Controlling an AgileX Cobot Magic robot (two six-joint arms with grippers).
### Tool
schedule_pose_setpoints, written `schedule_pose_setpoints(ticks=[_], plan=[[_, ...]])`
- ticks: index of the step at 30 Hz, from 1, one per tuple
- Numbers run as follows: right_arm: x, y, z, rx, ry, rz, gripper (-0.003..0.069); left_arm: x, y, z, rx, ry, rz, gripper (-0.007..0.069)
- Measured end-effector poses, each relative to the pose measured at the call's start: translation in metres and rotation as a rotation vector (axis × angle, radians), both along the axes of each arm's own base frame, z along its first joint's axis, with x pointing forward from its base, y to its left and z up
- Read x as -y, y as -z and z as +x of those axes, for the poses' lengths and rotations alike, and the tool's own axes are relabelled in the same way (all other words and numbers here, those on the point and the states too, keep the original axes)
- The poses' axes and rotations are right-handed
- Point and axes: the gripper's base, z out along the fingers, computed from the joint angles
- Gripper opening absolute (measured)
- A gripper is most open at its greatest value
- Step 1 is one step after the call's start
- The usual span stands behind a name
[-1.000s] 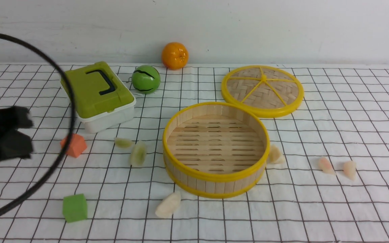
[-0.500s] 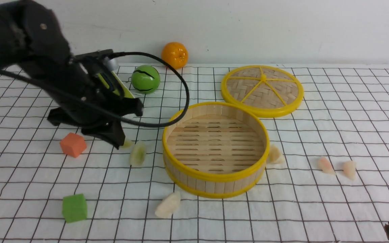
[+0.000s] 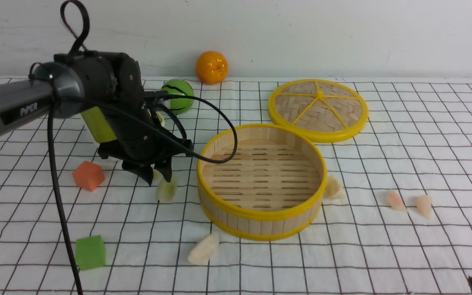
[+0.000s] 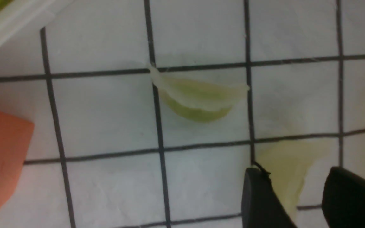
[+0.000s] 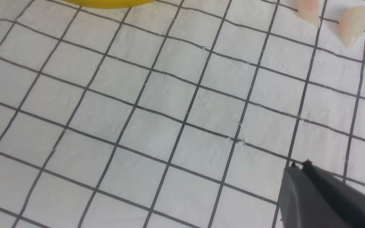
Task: Put the dumplings into the steamer on the table with the white tablecloth.
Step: 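Reach for and grasp a dumpling on the table with the left gripper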
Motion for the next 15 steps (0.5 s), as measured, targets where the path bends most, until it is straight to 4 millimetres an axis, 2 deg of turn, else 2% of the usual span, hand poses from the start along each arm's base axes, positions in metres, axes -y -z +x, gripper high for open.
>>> schedule_pose_setpoints(ticks=[2,5,10,11,15], plan=[[0.000,-0.001,0.001,0.009,0.000,0.000,0.0006,0.000,0.011,0.004,0.002,0.001,0.007,0.0285],[0.000,-0.001,0.001,0.011,0.001,0.001,0.0007,0.001,0.015,0.006,0.008,-0.001,0.000,0.0264],[0.000,-0.001,0.001,0.014,0.001,0.000,0.0008,0.003,0.014,0.006,0.012,0.002,-0.007,0.0139],[0.000,-0.001,0.001,0.014,0.001,0.000,0.0008,0.003,0.014,0.007,0.012,0.006,-0.006,0.0090],[0.000,-0.001,0.001,0.015,0.001,0.000,0.0011,0.003,0.012,0.007,0.011,0.009,-0.007,0.0067]])
